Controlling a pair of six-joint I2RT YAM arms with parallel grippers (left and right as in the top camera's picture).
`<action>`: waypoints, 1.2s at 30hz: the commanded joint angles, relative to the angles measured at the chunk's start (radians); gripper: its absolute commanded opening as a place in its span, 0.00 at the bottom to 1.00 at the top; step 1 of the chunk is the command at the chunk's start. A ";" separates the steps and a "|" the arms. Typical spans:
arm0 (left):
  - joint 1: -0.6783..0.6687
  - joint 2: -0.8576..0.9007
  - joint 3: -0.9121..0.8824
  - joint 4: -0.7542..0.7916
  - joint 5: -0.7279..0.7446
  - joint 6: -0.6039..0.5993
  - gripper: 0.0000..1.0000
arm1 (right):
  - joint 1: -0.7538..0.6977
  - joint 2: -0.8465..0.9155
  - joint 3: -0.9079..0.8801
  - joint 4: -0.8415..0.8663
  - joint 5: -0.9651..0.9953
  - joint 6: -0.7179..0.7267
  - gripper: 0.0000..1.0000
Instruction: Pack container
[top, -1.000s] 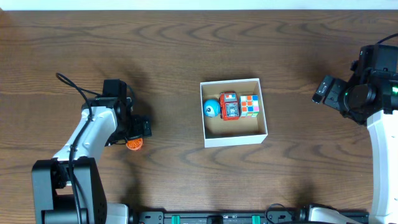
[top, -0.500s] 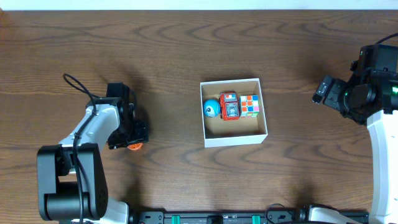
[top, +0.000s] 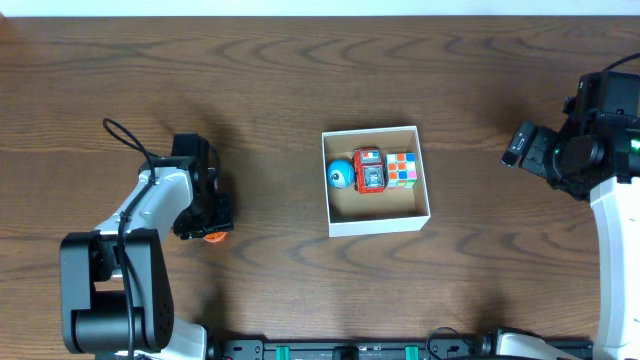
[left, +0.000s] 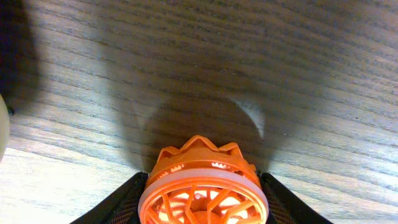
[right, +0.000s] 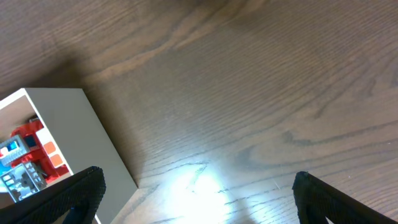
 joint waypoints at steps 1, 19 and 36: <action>-0.002 -0.019 -0.008 -0.005 -0.006 -0.001 0.31 | -0.003 -0.001 -0.005 -0.001 -0.003 -0.014 0.99; -0.076 -0.534 0.057 -0.186 -0.002 -0.029 0.06 | -0.003 0.026 -0.069 0.068 -0.007 -0.014 0.29; -0.100 -0.613 0.057 -0.188 -0.002 -0.030 0.05 | 0.172 0.339 -0.349 0.403 -0.269 -0.104 0.01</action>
